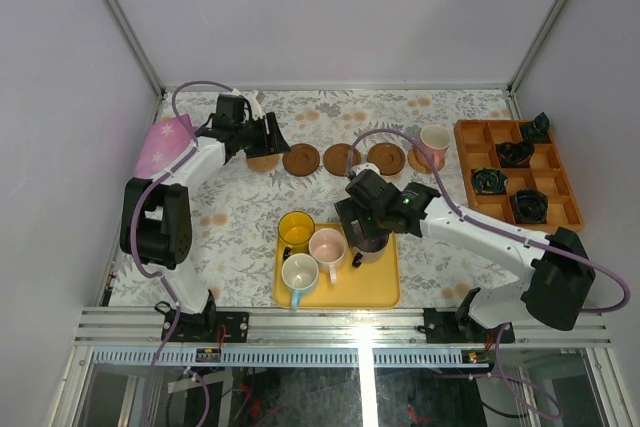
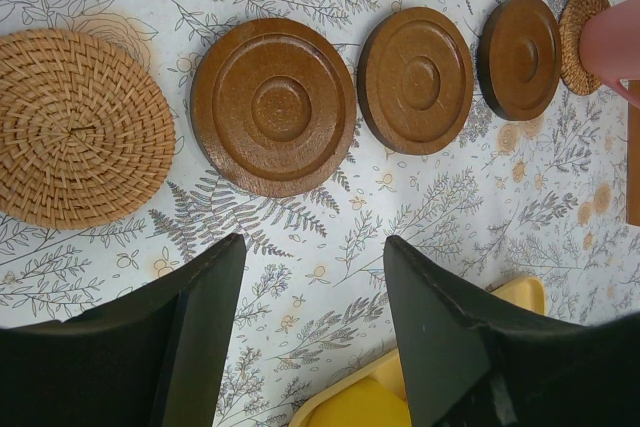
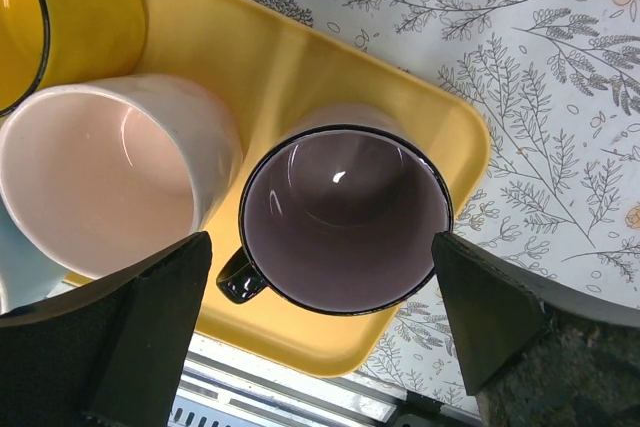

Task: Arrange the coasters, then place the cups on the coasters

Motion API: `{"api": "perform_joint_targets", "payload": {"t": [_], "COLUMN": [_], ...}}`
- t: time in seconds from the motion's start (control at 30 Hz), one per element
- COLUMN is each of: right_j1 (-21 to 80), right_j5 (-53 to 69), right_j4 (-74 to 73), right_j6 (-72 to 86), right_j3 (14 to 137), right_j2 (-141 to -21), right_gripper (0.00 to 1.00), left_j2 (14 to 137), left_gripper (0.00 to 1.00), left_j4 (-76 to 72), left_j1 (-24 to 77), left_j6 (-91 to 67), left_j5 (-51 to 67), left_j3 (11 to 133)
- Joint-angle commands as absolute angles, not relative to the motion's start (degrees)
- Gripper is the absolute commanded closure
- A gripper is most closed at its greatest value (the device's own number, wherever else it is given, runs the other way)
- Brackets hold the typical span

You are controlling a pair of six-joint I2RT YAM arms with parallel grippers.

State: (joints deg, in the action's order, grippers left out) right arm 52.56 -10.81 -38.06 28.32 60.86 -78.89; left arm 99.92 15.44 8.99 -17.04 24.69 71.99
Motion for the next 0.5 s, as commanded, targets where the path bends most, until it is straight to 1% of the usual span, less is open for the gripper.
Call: {"api": "perform_joint_targets", "payload": {"t": [0.0, 0.47], "right_j1": [53.35, 54.0], "right_j5": [-9.43, -15.03], "right_j4": [-38.41, -42.74], "right_j6": [27.88, 32.8], "right_j3": [60.3, 57.91], "right_j2": [-79.41, -82.61], "right_gripper": [0.01, 0.01], "left_j2": [99.99, 101.04], "left_gripper": [0.42, 0.42], "left_j4": [13.97, 13.89], "left_j1": [9.32, 9.32], "left_j6": [-16.68, -16.94], "left_j5": [24.95, 25.68], "left_j3": [71.32, 71.81]}}
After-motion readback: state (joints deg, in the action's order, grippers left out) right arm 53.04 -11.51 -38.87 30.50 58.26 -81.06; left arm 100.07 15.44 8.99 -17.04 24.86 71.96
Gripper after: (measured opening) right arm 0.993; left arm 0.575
